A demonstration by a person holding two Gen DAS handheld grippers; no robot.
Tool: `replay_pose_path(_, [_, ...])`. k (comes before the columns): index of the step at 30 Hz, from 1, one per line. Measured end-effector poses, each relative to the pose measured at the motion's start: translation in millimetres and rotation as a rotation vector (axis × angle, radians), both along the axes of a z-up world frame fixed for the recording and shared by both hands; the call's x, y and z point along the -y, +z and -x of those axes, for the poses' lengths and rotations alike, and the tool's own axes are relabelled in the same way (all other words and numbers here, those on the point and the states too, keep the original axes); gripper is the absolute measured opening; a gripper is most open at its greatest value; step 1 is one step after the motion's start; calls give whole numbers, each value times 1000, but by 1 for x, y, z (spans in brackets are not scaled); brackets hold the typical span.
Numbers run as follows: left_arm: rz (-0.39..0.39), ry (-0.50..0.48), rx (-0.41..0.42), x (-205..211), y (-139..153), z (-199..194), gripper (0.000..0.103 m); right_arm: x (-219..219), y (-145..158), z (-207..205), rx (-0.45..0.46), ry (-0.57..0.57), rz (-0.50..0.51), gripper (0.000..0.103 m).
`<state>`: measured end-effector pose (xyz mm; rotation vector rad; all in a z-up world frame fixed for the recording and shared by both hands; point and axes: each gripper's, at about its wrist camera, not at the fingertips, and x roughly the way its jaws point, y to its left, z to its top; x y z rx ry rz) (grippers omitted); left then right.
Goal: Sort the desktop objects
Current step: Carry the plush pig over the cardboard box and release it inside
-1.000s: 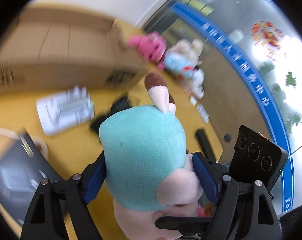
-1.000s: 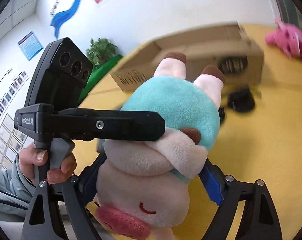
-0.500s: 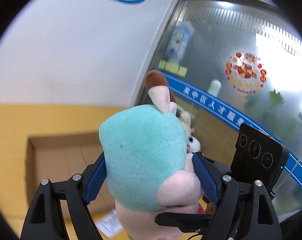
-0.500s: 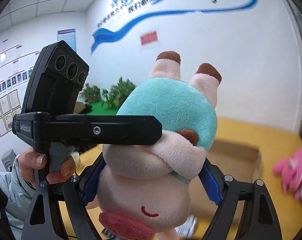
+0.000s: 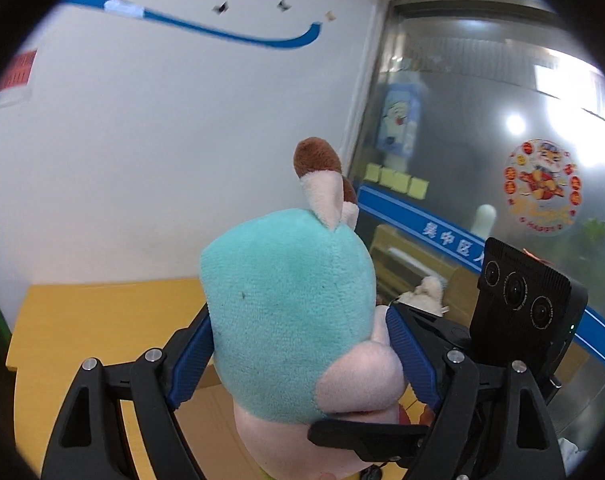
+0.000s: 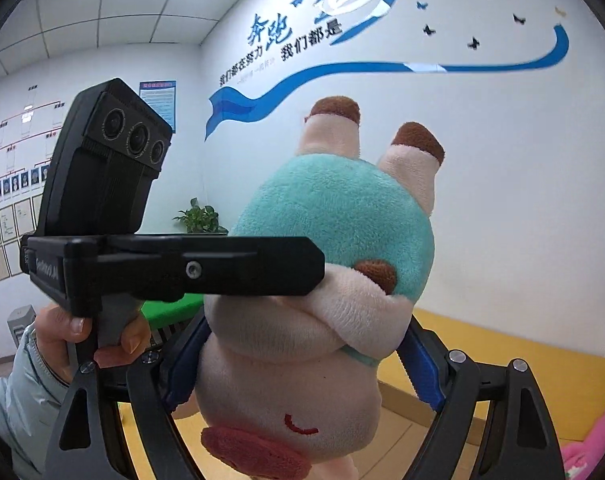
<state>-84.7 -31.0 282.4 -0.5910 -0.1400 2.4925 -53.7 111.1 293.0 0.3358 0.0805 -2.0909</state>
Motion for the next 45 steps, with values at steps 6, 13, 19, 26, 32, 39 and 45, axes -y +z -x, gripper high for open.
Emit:
replay_pose_path(6, [-47,42,184,35,-77,75,83,56,-71,84,155,-17,-74,81])
replay_pose_path(13, [-24,113,404,54,-185,147,83,101,-188,157,386,-15,-111,81])
replay_pose_path(19, [10,181,564,67,-268,192,83,135,-286,197,565,-37,-144,80])
replay_pose_path(26, [151,274,674,65,-320,211,83,165,-379,223,772,-40,-152,80])
replay_pose_path(32, [193,292,682,64,-316,207,83,161,-395,232,862,-47,-109,91])
replay_pose_path(39, [104,313,629,94,-290,183,83,144,-360,238,837,-86,-138,75])
replay_pose_path(45, [103,301,587,122,-276,154,84,146,-371,269,926,-62,-121,65])
